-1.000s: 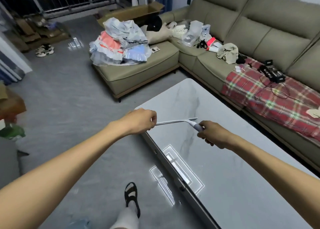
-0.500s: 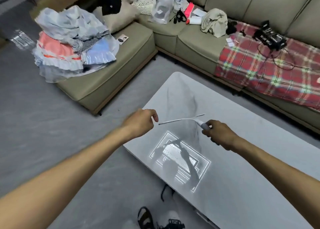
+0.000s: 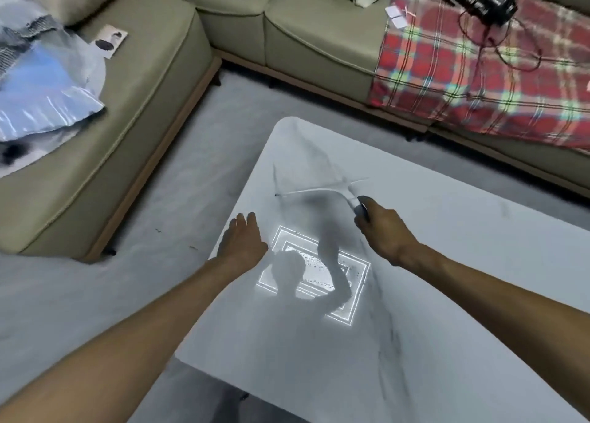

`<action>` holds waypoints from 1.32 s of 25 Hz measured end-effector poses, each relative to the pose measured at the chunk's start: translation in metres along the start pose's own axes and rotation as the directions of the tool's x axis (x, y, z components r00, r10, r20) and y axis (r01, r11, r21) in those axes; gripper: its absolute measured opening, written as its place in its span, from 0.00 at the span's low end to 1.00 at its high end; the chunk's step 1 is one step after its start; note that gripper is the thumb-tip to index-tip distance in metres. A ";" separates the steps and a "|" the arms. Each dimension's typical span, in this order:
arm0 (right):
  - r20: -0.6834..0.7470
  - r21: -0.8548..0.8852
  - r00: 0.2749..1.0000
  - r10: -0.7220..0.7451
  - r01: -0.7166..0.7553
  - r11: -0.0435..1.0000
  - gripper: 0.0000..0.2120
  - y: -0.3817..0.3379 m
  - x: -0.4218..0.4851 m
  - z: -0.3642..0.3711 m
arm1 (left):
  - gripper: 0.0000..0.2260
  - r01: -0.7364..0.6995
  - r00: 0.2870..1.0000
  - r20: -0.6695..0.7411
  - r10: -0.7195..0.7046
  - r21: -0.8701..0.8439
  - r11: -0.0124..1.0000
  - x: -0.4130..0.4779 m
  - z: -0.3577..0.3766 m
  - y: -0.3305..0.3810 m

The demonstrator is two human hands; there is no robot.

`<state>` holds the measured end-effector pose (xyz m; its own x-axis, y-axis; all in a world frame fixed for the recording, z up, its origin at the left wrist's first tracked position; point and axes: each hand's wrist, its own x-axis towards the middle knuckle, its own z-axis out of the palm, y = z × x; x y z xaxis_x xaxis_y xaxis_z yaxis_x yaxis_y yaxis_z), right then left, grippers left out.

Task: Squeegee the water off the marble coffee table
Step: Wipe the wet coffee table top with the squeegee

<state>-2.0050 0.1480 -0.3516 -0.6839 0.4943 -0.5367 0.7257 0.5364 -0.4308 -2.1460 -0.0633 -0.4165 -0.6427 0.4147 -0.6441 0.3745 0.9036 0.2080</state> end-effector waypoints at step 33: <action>-0.072 -0.252 0.991 -0.115 0.094 0.963 0.14 -0.046 0.228 0.046 | 0.42 -0.018 0.930 0.366 -0.035 0.141 0.990 0.136 0.057 -0.016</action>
<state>-2.1907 0.2048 -0.4872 -0.7666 0.4769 -0.4300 0.6158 0.7356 -0.2821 -2.2014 -0.0272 -0.5496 -0.3661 0.3144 -0.8759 0.4767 0.8717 0.1136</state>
